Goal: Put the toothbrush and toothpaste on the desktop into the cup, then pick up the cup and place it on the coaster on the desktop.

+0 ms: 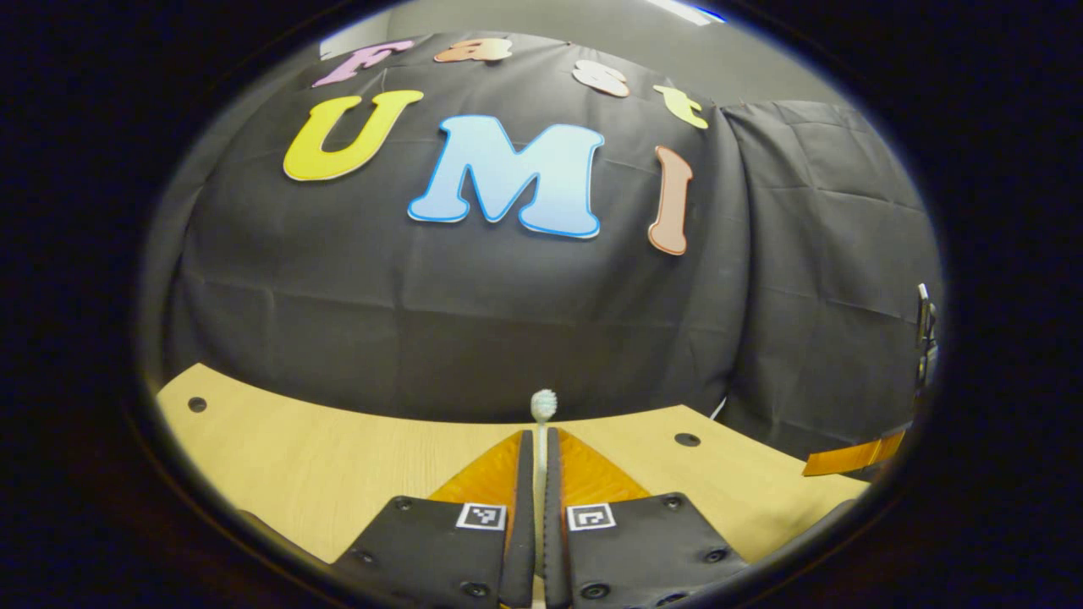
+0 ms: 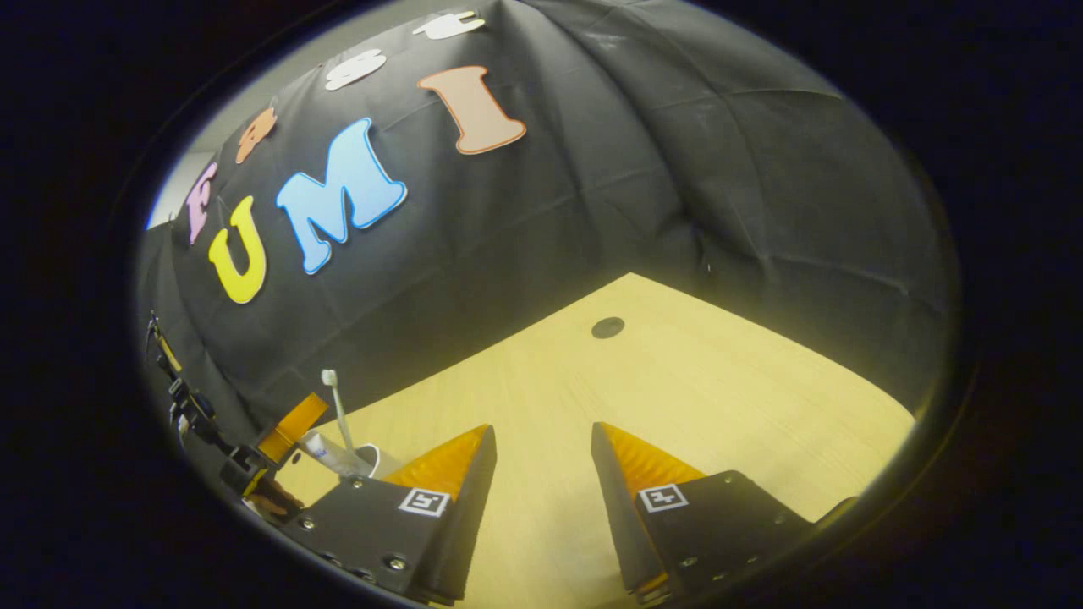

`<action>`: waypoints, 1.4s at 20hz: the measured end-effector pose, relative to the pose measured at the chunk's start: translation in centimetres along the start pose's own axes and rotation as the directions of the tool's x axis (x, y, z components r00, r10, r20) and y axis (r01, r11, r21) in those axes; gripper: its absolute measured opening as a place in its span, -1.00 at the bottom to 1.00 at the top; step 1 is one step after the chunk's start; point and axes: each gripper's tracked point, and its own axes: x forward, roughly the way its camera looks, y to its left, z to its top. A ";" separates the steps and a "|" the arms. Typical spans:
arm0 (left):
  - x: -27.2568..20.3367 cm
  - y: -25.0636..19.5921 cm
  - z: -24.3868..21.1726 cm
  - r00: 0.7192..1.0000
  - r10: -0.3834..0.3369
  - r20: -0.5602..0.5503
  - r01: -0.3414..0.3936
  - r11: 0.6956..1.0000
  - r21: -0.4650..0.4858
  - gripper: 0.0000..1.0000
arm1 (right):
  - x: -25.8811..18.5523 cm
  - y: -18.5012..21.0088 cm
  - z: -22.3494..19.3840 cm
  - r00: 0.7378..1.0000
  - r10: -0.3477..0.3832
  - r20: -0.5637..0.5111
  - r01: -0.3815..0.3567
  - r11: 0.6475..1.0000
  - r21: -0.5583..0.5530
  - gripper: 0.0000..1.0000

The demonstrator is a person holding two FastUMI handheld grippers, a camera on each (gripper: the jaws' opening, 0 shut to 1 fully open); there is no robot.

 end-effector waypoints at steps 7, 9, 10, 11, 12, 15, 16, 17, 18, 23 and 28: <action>-1.6 1.4 0.3 0.999 0.045 -0.001 -0.045 0.999 -0.012 -0.57 | 0.0 1.9 -0.6 0.999 0.035 -0.020 -0.035 0.999 -0.016 0.32; -1.8 1.8 0.4 0.999 0.049 -0.011 -0.049 0.999 0.005 -0.05 | -0.1 2.8 -0.8 0.998 0.052 -0.027 -0.052 0.998 -0.018 0.32; -2.0 2.0 0.5 0.998 0.055 -0.013 -0.055 0.998 0.012 0.10 | -0.1 3.3 -0.9 0.998 0.059 -0.032 -0.060 0.998 -0.021 0.32; -2.3 2.3 0.7 0.998 0.059 -0.014 -0.059 0.998 0.015 -0.06 | -0.1 3.8 -1.0 0.997 0.066 -0.034 -0.067 0.997 -0.025 0.32; -2.7 2.5 0.8 0.997 0.069 -0.017 -0.069 0.997 0.018 -0.06 | -0.1 4.5 -1.1 0.996 0.077 -0.038 -0.079 0.997 -0.028 0.32; -3.7 3.0 1.1 0.996 0.080 -0.028 -0.079 0.997 0.018 0.22 | -0.2 6.4 -1.9 0.992 0.110 -0.062 -0.113 0.992 -0.047 0.32; -4.1 3.2 1.1 0.996 0.085 -0.033 -0.085 0.996 0.015 0.36 | -0.2 7.1 -2.2 0.990 0.122 -0.072 -0.126 0.990 -0.057 0.32; -4.6 3.6 1.0 0.995 0.096 -0.041 -0.096 0.995 0.012 0.36 | -0.3 7.9 -2.5 0.987 0.136 -0.082 -0.141 0.988 -0.068 0.32; -5.2 3.9 0.9 0.993 0.109 -0.053 -0.109 0.994 0.007 0.36 | -0.3 8.6 -3.1 0.984 0.149 -0.098 -0.157 0.984 -0.080 0.32; -8.4 5.5 0.6 0.983 0.157 -0.091 -0.160 0.987 -0.032 0.53 | -0.2 11.9 -6.2 0.958 0.184 -0.218 -0.227 0.955 -0.190 0.28; -11.6 7.2 0.8 0.972 0.201 -0.118 -0.204 0.979 -0.006 0.84 | 0.3 15.1 -8.2 0.924 0.197 -0.327 -0.291 0.918 -0.269 0.32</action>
